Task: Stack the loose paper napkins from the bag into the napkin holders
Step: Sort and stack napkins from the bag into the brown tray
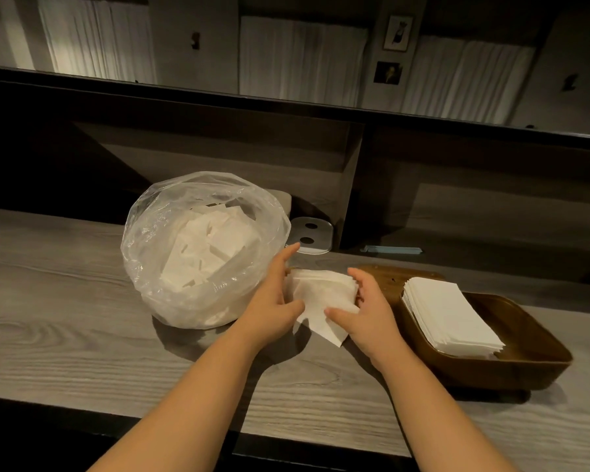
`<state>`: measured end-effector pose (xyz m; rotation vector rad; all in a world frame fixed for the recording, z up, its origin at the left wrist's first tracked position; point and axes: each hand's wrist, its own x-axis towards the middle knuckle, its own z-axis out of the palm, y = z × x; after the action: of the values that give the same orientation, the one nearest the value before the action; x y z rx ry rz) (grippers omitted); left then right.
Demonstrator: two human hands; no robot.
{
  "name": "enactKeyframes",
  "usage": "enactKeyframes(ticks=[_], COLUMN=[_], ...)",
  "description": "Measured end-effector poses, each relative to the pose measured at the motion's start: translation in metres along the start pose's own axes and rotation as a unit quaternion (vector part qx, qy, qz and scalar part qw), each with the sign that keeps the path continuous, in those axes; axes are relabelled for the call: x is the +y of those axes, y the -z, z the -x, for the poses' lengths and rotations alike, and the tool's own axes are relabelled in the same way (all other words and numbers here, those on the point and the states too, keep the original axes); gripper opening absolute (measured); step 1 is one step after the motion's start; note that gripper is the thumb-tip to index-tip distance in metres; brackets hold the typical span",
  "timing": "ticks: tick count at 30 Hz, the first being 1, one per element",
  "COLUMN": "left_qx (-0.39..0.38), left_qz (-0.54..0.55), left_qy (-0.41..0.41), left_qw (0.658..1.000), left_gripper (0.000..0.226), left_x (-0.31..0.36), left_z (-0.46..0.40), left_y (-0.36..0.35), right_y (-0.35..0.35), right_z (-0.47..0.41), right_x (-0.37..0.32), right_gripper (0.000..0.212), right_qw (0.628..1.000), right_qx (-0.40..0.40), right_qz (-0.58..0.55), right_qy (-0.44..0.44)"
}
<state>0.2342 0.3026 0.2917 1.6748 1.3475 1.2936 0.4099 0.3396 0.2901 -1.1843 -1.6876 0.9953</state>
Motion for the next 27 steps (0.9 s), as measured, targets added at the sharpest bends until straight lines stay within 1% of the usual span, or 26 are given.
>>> enactKeyframes(ticks=[1,3,4,5,6,7,9,11,12,13,14,16,18,20,22,23,24,26,27], left_qx=[-0.018,-0.058,-0.07,-0.068,-0.05,-0.021,0.03,0.045,0.042,0.032,0.017,-0.016,-0.046,-0.075,-0.065,-0.037,-0.003,0.046,0.056], left_qz=[-0.002,-0.003,-0.006,-0.006,-0.002,0.007,0.026,0.027,0.022,0.019,0.02,0.022,0.028,0.012,-0.012,-0.015,-0.012,0.008,0.016], left_qy=[-0.006,-0.017,-0.017,-0.017,-0.015,-0.014,-0.013,-0.016,-0.016,-0.014,-0.007,-0.004,-0.021,-0.03,-0.023,-0.018,-0.015,-0.012,-0.012], left_qw=[1.0,0.998,0.997,0.998,0.999,1.0,0.999,0.998,0.999,0.999,1.0,1.0,0.998,0.997,0.998,0.999,1.0,0.999,0.998], left_gripper=[0.095,0.1,0.101,0.1,0.097,0.091,0.077,0.069,0.069,0.071,0.075,0.084,0.09,0.09,0.087,0.082,0.075,0.063,0.062], left_x=[0.001,0.002,0.002,0.001,0.0,-0.001,-0.003,-0.005,-0.005,-0.004,-0.002,0.001,0.0,-0.001,-0.002,-0.003,-0.004,-0.008,-0.01], left_z=[0.0,0.001,0.001,0.001,0.0,0.0,-0.002,-0.002,-0.002,-0.002,-0.001,0.0,0.0,0.0,-0.001,-0.002,-0.003,-0.004,-0.005], left_y=[0.0,-0.001,-0.002,-0.003,-0.003,-0.003,-0.003,-0.002,-0.002,-0.002,-0.002,-0.001,-0.002,-0.004,-0.007,-0.007,-0.007,-0.006,-0.005], right_y=[0.0,-0.001,-0.001,-0.002,-0.002,-0.001,0.001,0.002,0.002,0.001,0.001,0.0,0.001,0.001,0.002,0.002,0.002,0.003,0.003], right_z=[0.001,0.003,0.005,0.006,0.005,0.005,0.004,0.003,0.003,0.003,0.002,0.003,0.004,0.005,0.005,0.005,0.004,0.003,0.003], right_x=[-0.001,-0.004,-0.004,-0.005,-0.005,-0.005,-0.004,-0.001,-0.001,-0.001,0.0,-0.001,-0.002,-0.004,-0.005,-0.005,-0.004,-0.002,-0.002], right_gripper=[0.084,0.088,0.09,0.09,0.086,0.079,0.058,0.037,0.031,0.032,0.038,0.06,0.079,0.09,0.095,0.09,0.081,0.055,0.045], right_qw=[1.0,0.997,0.995,0.995,0.996,0.998,0.998,0.995,0.995,0.996,0.998,1.0,0.999,0.998,0.998,0.999,1.0,0.998,0.996], right_qx=[-0.01,-0.064,-0.091,-0.1,-0.086,-0.053,0.023,0.061,0.063,0.057,0.044,0.011,-0.017,-0.05,-0.057,-0.037,-0.006,0.047,0.059], right_qz=[-0.004,-0.03,-0.022,0.0,0.017,0.025,0.005,-0.022,-0.025,-0.027,-0.02,0.002,0.009,0.016,0.035,0.035,0.021,-0.022,-0.034], right_qy=[0.013,0.021,0.021,0.023,0.026,0.032,0.053,0.074,0.073,0.064,0.049,0.029,0.036,0.032,0.009,0.005,0.012,0.044,0.05])
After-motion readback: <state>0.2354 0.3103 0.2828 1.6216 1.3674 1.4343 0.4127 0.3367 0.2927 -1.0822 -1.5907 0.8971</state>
